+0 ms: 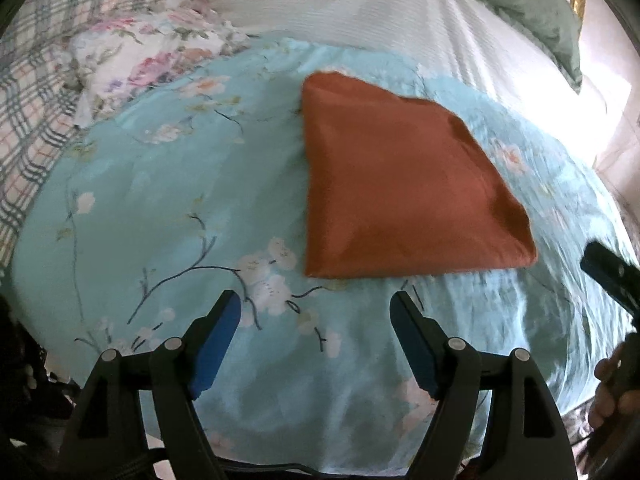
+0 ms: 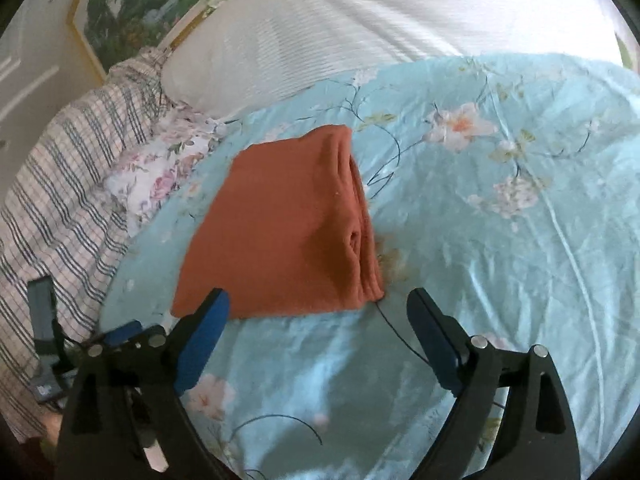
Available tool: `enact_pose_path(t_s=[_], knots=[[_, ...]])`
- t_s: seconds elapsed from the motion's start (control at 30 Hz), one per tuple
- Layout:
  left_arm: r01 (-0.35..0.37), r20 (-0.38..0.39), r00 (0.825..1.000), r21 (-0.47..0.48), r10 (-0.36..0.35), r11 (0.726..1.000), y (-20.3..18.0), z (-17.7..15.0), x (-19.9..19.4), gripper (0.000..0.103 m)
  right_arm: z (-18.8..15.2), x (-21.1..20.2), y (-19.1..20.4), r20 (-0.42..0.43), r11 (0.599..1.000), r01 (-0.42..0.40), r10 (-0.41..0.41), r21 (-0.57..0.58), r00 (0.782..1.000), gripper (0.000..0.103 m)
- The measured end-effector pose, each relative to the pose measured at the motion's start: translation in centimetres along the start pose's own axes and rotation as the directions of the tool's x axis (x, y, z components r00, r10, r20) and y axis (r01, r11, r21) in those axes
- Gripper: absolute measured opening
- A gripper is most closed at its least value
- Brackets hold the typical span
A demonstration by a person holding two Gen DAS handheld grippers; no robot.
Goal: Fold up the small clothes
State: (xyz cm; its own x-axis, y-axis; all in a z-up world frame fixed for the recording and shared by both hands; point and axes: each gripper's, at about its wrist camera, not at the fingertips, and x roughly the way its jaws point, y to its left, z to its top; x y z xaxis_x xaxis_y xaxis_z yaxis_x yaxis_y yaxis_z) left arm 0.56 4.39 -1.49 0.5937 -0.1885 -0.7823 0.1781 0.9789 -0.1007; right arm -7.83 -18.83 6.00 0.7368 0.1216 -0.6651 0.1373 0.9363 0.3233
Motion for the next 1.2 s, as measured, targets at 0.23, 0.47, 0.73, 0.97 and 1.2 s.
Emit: enact_pose_path(t_s=[0.23,0.47,0.73,0.97,1.2], knots=[[-0.103,0.022,0.995,0.094,0.101,0.990,-0.4,0.1,-0.5,0.078,-1.3,0.4,3.0,-0.125,0.980,0.019,-0.044,-0.197,0.991,0.099],[-0.094,0.029,0.995,0.071,0.093,0.993,0.7,1.5,-1.0,0.079,0.8,0.1,3.0,-0.155,0.993,-0.049,0.031,-0.109,0.987,0.099],[-0.118,0.071,0.991,0.082,0.112,0.990,0.1,2.8,-1.6,0.081,2.4,-0.5,4.4,-0.122,0.982,-0.142,0.126,-0.125,0.984,0.102],[-0.194,0.082,0.979,0.130,0.185,0.972,-0.3,1.9,-1.9,0.086,1.2,-0.3,4.9,-0.098,0.969,0.011,-0.037,-0.247,0.994,0.102],[-0.206,0.037,0.979,0.138,0.203,0.969,0.4,1.5,-1.1,0.086,-0.5,1.0,5.1,-0.119,0.913,0.148,-0.208,-0.381,0.971,0.102]])
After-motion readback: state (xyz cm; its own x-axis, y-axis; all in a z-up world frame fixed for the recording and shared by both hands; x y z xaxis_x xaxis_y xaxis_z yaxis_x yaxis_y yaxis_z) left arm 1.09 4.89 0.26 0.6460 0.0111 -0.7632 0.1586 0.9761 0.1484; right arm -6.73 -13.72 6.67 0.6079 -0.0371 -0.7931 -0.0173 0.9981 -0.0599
